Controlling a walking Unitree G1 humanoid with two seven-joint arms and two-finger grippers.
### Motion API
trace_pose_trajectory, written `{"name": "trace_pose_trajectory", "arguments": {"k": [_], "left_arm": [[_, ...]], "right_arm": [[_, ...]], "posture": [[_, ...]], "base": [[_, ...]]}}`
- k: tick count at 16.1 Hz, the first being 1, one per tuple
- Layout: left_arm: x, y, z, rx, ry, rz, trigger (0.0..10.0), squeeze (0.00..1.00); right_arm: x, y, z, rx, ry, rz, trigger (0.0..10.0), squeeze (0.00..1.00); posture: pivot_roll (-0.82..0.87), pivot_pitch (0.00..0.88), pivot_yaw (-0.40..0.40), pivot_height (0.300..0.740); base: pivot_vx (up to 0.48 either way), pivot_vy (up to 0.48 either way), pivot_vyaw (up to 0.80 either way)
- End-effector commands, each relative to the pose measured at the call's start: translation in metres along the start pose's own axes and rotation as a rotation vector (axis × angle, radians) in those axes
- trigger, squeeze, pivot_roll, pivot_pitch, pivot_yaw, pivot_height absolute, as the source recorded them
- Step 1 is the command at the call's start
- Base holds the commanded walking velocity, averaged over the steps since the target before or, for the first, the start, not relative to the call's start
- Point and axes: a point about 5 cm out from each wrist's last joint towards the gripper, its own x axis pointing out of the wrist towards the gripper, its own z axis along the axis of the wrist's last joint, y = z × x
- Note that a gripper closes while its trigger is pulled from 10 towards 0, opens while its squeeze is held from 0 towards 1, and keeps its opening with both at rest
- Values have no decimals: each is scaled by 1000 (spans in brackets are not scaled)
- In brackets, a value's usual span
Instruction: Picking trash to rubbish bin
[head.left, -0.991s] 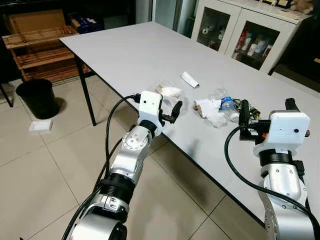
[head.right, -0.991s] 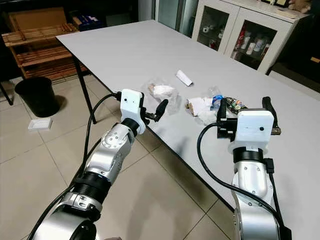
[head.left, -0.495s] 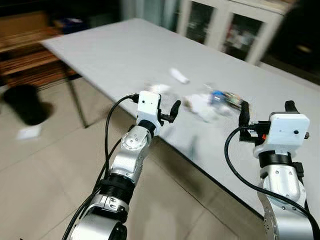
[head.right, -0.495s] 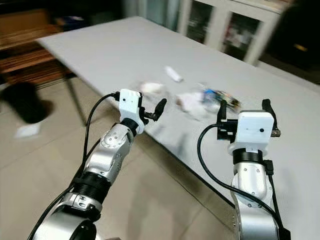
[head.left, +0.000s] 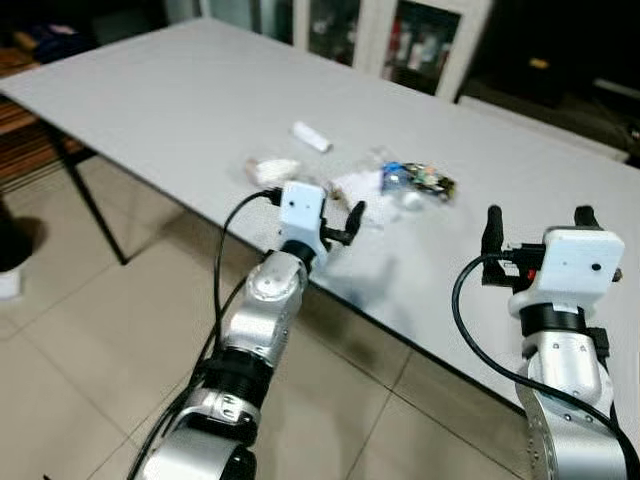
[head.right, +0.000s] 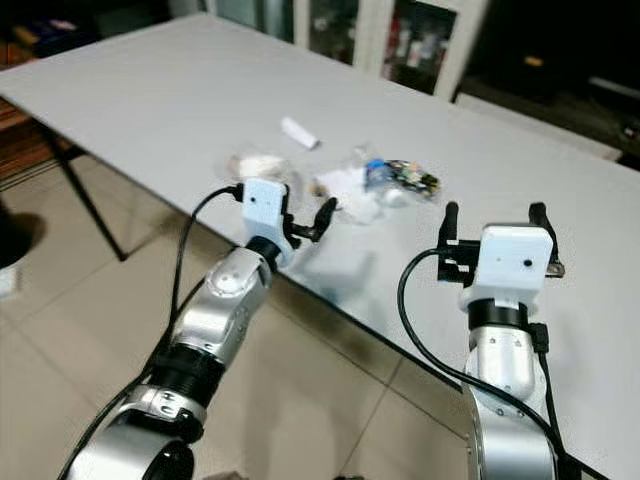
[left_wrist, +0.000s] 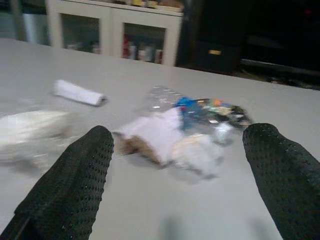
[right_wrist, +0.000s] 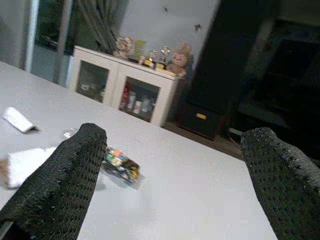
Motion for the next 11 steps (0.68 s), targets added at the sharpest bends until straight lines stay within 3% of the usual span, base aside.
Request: {"name": "trace_pose_trajectory", "arguments": {"k": [1, 11], "left_arm": [[1, -2, 2, 5, -5, 6, 10000, 0], [3, -1, 5, 13, -11, 4, 10000, 0]], "right_arm": [[1, -2, -1, -3, 6, -15, 10000, 0], [-2, -6, -5, 29, 23, -52, 10000, 0]], "posture": [[88, 39, -54, 740], [86, 30, -36, 740]], "base": [[0, 0, 0], [0, 0, 0]]}}
